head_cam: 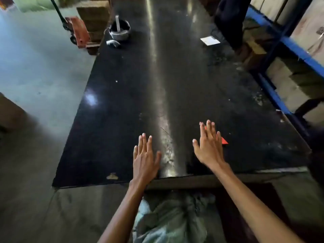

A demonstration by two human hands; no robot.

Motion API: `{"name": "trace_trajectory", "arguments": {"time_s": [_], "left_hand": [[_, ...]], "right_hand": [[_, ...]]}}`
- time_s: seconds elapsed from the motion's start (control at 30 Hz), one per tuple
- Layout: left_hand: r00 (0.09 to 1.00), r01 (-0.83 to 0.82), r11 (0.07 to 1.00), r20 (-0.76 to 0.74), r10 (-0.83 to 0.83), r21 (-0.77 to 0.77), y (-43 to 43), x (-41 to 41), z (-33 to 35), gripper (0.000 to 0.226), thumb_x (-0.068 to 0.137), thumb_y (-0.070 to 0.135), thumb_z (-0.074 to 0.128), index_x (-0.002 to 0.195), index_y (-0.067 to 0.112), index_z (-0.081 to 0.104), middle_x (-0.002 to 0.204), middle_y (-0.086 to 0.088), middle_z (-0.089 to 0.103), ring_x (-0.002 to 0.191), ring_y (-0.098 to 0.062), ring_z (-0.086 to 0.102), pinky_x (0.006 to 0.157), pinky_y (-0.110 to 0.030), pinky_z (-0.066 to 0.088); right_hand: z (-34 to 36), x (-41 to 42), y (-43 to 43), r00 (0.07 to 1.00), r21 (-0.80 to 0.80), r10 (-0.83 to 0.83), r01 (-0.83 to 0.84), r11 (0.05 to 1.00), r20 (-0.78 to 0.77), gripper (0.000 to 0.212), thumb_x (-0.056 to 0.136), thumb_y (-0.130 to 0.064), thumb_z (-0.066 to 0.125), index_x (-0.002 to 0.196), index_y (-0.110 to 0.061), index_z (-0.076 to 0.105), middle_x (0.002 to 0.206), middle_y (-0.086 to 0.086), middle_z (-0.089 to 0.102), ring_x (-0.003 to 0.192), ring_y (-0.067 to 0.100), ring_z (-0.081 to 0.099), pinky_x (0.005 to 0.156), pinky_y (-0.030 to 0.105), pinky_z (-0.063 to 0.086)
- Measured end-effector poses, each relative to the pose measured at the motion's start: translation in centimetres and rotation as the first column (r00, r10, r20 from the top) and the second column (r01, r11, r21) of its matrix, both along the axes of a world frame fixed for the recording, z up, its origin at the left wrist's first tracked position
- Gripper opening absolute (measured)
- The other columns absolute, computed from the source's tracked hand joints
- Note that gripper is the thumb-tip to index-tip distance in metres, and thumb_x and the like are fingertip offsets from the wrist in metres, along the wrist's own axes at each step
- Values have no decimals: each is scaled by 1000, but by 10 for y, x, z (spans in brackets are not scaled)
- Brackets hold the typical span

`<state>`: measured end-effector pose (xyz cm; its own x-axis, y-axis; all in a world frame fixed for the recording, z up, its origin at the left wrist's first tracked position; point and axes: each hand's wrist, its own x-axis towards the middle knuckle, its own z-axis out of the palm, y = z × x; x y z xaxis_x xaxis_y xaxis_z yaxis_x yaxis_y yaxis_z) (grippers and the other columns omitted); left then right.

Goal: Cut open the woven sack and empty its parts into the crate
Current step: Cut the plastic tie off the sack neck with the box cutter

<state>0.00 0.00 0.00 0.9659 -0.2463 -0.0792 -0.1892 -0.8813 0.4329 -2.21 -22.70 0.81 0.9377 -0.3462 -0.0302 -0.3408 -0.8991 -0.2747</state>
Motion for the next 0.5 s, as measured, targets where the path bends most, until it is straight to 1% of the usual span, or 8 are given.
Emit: {"name": "trace_trajectory", "arguments": {"time_s": [0.1,0.23,0.3,0.33,0.4,0.47,0.5], "left_hand": [[999,17,999,-34,-16,41,-32,5,-57,67,101,37,43,160,16,17,169,-9,3,157,-21,-3,127,-42,8],[999,36,996,-44,-32,82,-69,7,-123,64,103,38,39,160,20,16,169,-10,1,156,-22,-7,126,-45,6],[1000,17,991,14,-19,135,-81,4,-146,62,104,41,31,160,20,13,169,-10,-1,156,-22,-8,126,-47,4],[998,-6,986,56,-3,166,-85,2,-155,63,104,43,27,160,20,13,169,-11,1,156,-23,-6,126,-48,4],[991,-39,980,134,13,194,-86,-1,-162,64,101,44,23,160,20,14,169,-12,5,157,-24,-1,126,-49,8],[988,-36,976,157,2,213,-87,2,-171,65,101,44,22,160,20,12,169,-12,5,157,-24,0,126,-50,10],[988,-30,976,154,-4,218,-88,4,-173,65,101,44,21,160,20,11,170,-11,3,157,-23,-1,126,-51,9]], "right_hand": [[-54,10,-42,995,-42,-70,67,997,-67,73,99,-31,48,157,-3,15,167,19,7,155,32,4,125,48,12],[-111,30,-84,991,-55,-82,77,996,-110,67,102,-27,42,157,0,15,167,17,12,156,29,7,125,46,16],[-127,38,-97,991,-62,-93,88,994,-92,61,104,-24,39,156,-1,18,166,15,17,155,27,11,124,44,20],[-135,41,-105,993,-58,-103,99,993,-65,57,105,-21,39,156,-1,22,165,14,24,155,26,16,123,44,25],[-142,45,-109,992,-54,-126,127,990,12,49,105,-16,40,152,-4,34,158,12,40,150,26,31,113,47,42],[-151,51,-115,988,-78,-150,153,985,47,45,105,-15,42,149,-6,41,154,9,47,145,26,40,101,48,49],[-155,52,-116,987,-90,-154,158,983,41,45,105,-15,43,149,-6,41,154,9,47,145,27,41,99,47,51]]}}
